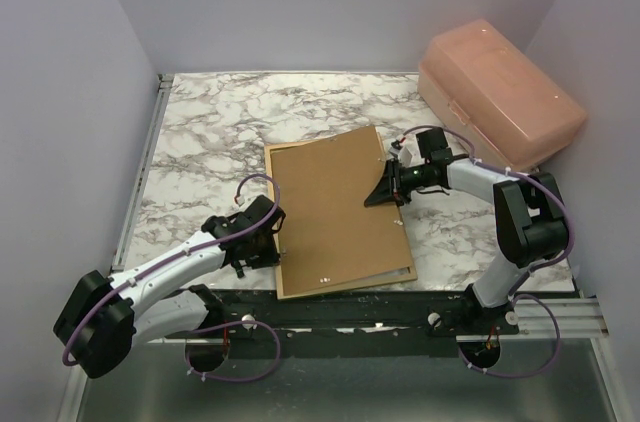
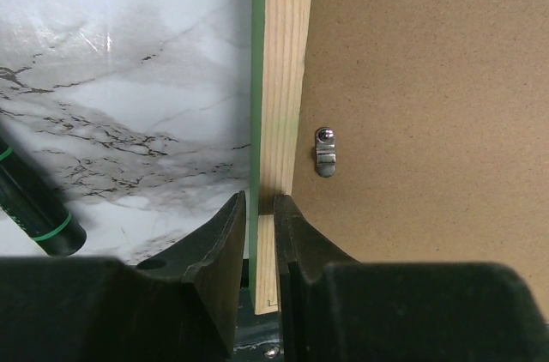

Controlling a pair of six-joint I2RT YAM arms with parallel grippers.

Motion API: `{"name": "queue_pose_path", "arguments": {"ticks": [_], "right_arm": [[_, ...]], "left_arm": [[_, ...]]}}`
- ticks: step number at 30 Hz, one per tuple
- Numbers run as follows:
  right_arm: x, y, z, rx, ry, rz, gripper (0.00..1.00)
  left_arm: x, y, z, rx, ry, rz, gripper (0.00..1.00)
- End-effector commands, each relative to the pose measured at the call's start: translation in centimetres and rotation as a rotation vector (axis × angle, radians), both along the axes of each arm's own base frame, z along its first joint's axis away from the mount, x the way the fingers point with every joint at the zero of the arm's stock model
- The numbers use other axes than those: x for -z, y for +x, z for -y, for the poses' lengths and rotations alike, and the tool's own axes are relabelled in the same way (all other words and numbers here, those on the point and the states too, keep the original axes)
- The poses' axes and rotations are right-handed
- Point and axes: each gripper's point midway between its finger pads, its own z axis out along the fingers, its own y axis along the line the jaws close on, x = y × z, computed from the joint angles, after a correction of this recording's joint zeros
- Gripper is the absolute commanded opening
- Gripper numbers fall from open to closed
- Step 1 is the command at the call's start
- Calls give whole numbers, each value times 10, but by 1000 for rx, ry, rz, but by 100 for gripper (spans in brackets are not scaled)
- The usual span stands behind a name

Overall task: Put the photo into the frame
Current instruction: Place the photo frame item in the photo frame.

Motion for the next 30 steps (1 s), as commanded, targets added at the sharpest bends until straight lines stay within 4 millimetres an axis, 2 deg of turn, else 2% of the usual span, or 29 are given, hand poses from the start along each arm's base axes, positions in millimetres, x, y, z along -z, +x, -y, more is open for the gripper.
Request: {"name": "queue_pose_path", "arguments": {"ticks": [1,9,19,23,30], "right_arm": [[-1,17,3,34,-75,55,13],[-15,32,0,22,-72,90,11],[-22,42,-1,16,-71,110,9],[-17,37,-5,-8,-41,69,9],[7,21,-2,-19,-53,-11,13]], "left_arm": [[18,-8,-9,8,50,-37,20],[19,-9,-9,9,49,-42,17],[20,-9,-9,10,49,-44,17],[20,-9,-9,10,50,-45,17],[21,-9,-9,12,56,-51,17]]}}
